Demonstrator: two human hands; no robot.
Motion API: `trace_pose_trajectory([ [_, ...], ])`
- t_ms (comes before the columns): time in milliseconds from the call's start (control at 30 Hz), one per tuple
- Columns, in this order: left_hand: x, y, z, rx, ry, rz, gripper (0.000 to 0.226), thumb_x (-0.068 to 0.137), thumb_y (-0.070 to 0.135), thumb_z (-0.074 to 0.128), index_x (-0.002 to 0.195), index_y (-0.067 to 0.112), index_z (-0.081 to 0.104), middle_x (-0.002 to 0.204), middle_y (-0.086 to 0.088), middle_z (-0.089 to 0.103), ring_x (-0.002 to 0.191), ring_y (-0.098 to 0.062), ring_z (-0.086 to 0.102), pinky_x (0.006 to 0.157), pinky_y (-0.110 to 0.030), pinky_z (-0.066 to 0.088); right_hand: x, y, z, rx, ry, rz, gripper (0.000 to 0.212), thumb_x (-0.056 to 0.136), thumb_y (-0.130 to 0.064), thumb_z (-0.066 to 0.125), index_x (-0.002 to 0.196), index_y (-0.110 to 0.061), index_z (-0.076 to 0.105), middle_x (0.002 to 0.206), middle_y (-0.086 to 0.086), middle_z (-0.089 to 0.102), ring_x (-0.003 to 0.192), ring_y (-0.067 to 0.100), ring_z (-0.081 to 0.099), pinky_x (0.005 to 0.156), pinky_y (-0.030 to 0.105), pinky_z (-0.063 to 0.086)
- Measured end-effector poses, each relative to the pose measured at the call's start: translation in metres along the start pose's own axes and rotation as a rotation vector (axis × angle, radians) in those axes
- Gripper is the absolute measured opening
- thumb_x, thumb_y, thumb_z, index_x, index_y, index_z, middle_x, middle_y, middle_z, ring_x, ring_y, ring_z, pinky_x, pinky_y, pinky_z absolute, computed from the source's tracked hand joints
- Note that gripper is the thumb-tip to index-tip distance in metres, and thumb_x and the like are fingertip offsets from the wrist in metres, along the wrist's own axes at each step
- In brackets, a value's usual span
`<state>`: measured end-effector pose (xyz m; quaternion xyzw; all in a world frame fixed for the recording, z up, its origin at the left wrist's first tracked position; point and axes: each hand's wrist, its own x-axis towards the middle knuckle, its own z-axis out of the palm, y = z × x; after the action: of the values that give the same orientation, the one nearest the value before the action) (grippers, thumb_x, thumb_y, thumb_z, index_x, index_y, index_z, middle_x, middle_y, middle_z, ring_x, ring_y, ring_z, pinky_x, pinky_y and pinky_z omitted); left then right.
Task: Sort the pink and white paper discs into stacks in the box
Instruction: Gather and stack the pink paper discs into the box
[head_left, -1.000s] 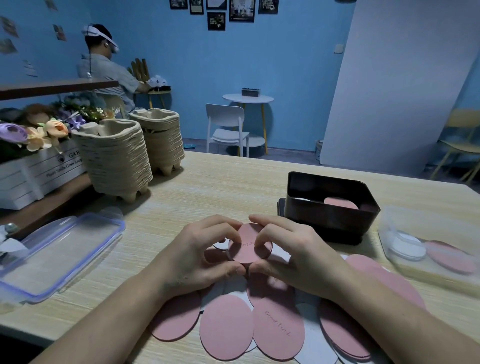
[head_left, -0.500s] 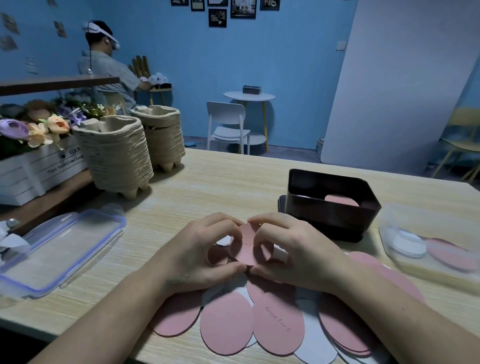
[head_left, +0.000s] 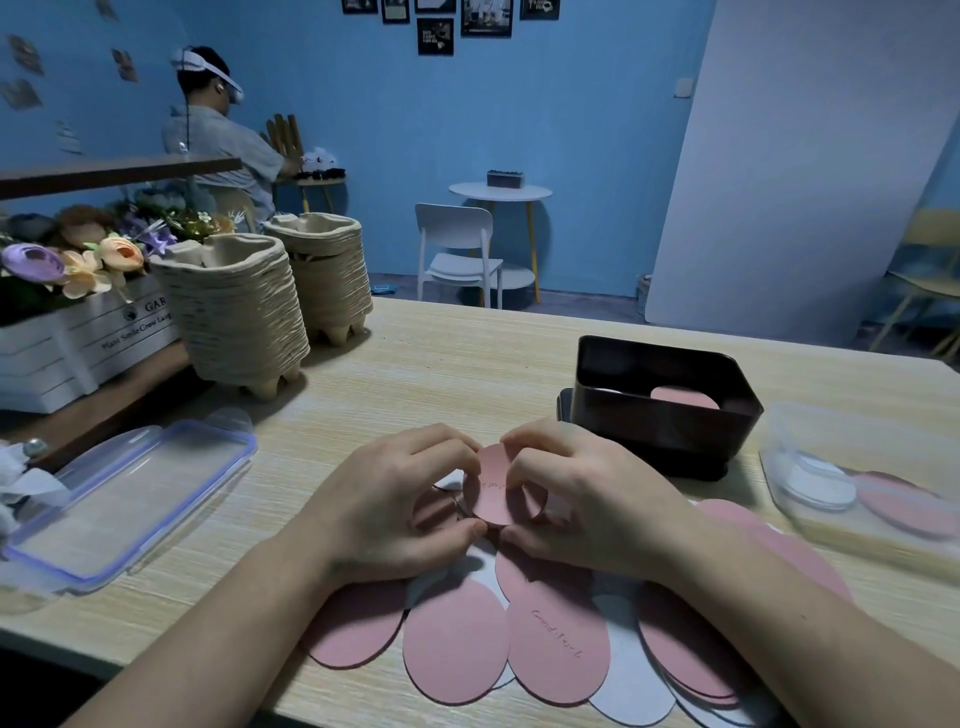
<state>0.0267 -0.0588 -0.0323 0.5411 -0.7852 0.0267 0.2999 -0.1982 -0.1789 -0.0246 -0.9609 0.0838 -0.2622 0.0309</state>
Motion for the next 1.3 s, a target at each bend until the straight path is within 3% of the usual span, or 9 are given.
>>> trace_pose_trajectory([
  [167,-0.008,-0.002,-0.011,0.061,-0.078,-0.073,0.039,0.084,0.051,0.071,0.116,0.03,0.064,0.11,0.016,0.066,0.102,-0.011,0.064,0.083,-0.04,0.054,-0.005,0.003,-0.002,0.005,-0.008,0.029,0.037,0.085,-0.054,0.068,0.092,-0.018,0.066,0.128,0.002,0.064,0.113,0.02,0.063,0.087,0.033,0.057],
  [333,-0.018,-0.004,-0.019,0.163,-0.155,-0.202,0.056,0.077,0.07,0.062,0.123,0.038,0.06,0.116,0.024,0.058,0.111,-0.002,0.055,0.091,-0.028,0.048,-0.008,0.004,-0.004,0.028,-0.039,0.049,0.038,0.083,-0.055,0.066,0.092,-0.019,0.064,0.13,0.001,0.062,0.114,0.021,0.063,0.089,0.036,0.057],
  [433,-0.022,-0.004,-0.02,0.18,-0.171,-0.257,0.062,0.073,0.075,0.06,0.123,0.039,0.057,0.115,0.024,0.056,0.11,-0.003,0.053,0.095,-0.029,0.047,-0.009,0.005,-0.005,0.036,-0.047,0.049,0.036,0.083,-0.054,0.067,0.092,-0.02,0.064,0.13,0.001,0.062,0.113,0.021,0.064,0.089,0.036,0.057],
  [700,-0.017,-0.001,-0.02,0.072,-0.139,-0.357,0.057,0.072,0.064,0.066,0.122,0.036,0.059,0.107,0.023,0.062,0.101,0.001,0.059,0.091,-0.031,0.053,-0.011,0.005,-0.01,0.052,-0.05,0.069,0.037,0.082,-0.054,0.065,0.092,-0.019,0.064,0.126,0.002,0.063,0.111,0.022,0.065,0.088,0.036,0.057],
  [1067,-0.019,-0.006,-0.025,0.132,-0.186,-0.396,0.064,0.068,0.072,0.065,0.122,0.041,0.055,0.107,0.025,0.059,0.101,-0.001,0.057,0.09,-0.032,0.053,-0.011,0.005,-0.011,0.061,-0.064,0.08,0.039,0.083,-0.058,0.063,0.091,-0.02,0.063,0.128,0.0,0.062,0.113,0.019,0.063,0.09,0.032,0.055],
  [1200,-0.016,-0.002,-0.02,0.036,-0.089,-0.38,0.06,0.069,0.064,0.072,0.122,0.038,0.058,0.108,0.026,0.06,0.103,0.002,0.061,0.087,-0.026,0.055,-0.012,0.006,-0.01,0.063,-0.067,0.079,0.038,0.083,-0.057,0.065,0.092,-0.02,0.063,0.129,0.0,0.062,0.114,0.019,0.063,0.091,0.033,0.055],
  [1300,-0.009,0.002,-0.015,-0.03,0.015,-0.281,0.058,0.072,0.055,0.078,0.122,0.03,0.062,0.112,0.025,0.061,0.104,0.004,0.061,0.085,-0.014,0.05,-0.012,0.008,-0.008,0.067,-0.067,0.083,0.039,0.084,-0.058,0.065,0.095,-0.02,0.064,0.13,0.001,0.063,0.116,0.02,0.063,0.092,0.034,0.056],
])
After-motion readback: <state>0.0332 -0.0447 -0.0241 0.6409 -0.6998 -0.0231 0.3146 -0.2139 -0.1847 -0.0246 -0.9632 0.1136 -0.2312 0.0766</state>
